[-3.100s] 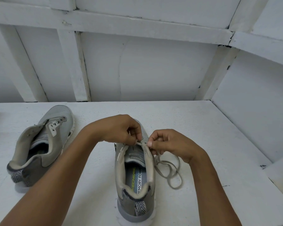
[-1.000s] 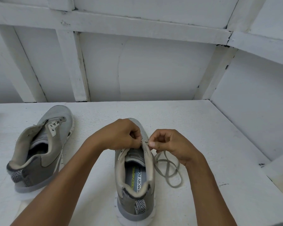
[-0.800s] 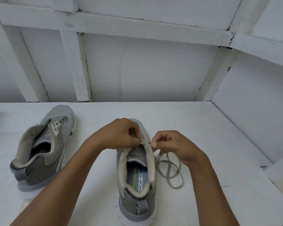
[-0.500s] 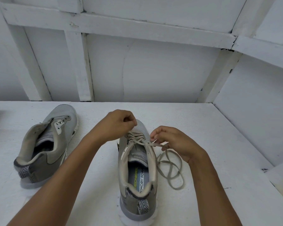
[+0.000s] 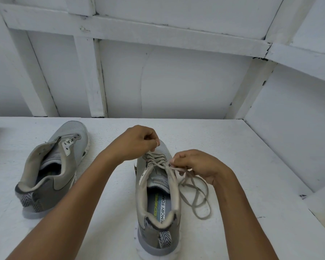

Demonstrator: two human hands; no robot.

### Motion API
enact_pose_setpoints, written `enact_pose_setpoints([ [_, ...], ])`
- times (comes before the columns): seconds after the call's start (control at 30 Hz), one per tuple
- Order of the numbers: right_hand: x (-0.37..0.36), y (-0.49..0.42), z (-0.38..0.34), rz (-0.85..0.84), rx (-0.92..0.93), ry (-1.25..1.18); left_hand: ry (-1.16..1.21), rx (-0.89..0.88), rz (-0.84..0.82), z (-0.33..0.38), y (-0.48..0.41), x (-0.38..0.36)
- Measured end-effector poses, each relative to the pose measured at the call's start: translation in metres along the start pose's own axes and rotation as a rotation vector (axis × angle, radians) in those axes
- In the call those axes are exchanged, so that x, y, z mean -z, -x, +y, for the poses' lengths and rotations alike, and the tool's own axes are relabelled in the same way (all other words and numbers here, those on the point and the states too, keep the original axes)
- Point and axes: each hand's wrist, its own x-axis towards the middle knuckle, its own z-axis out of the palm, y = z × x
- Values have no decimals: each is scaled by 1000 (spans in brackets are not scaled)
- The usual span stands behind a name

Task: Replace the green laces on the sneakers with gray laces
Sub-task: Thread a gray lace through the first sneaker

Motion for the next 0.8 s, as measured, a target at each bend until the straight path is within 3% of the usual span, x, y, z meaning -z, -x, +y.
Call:
enact_pose_setpoints([
  [0.17, 14, 4, -8, 155, 147, -239, 96, -46, -73, 4, -5, -6],
  [0.3, 23, 9, -21, 273, 233, -227, 162, -104, -216, 12, -3, -25],
  [0.43, 26, 14, -25, 349, 275, -235, 462, -148, -178, 24, -5, -27],
  [0.6, 24, 21, -28, 405, 330, -323, 511, -164, -135, 36, -10, -27],
  [0.67, 26, 24, -31, 423, 334, -355, 430, -118, -51, 32, -14, -31],
  [0.8, 31, 28, -32, 457, 309, -384, -210, -8, 162, 9, -26, -36],
])
